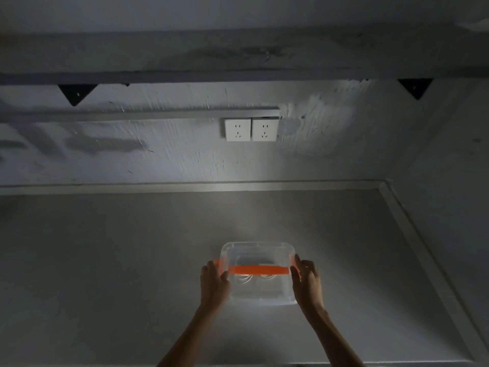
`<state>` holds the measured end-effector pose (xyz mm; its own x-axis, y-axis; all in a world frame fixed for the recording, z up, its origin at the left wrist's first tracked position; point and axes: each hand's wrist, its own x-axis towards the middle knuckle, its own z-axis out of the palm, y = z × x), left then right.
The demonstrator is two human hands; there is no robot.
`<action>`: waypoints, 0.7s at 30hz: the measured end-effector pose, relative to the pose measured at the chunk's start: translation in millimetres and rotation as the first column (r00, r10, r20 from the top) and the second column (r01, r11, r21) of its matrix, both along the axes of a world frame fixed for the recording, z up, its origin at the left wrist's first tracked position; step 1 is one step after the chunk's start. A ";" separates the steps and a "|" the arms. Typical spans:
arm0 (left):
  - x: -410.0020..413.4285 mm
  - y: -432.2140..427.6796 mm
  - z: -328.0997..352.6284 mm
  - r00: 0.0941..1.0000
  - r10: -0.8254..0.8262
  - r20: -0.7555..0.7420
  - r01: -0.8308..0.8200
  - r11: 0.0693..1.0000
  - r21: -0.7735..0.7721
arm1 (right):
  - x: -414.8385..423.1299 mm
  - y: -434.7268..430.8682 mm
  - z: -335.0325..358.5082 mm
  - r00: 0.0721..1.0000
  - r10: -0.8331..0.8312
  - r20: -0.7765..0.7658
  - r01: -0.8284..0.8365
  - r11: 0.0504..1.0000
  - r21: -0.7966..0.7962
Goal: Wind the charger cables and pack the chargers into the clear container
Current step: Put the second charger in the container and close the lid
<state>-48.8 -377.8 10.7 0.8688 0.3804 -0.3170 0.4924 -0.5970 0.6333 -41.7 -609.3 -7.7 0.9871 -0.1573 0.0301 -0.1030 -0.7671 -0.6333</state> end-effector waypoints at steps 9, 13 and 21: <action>8.2 4.2 -17.4 1.000 0.025 -0.001 -0.025 1.000 -0.015 | -0.7 3.4 -12.2 0.999 -0.032 0.032 0.032 0.999 -0.002; 18.0 9.2 -14.0 0.992 0.113 -0.064 -0.118 0.990 -0.076 | -4.0 6.6 -23.2 0.982 -0.177 -0.068 0.177 0.984 -0.010; 11.1 25.3 -46.5 0.922 0.313 -0.229 -0.385 0.662 -0.643 | -1.0 6.0 -23.2 0.883 -0.325 -0.340 0.426 0.859 0.285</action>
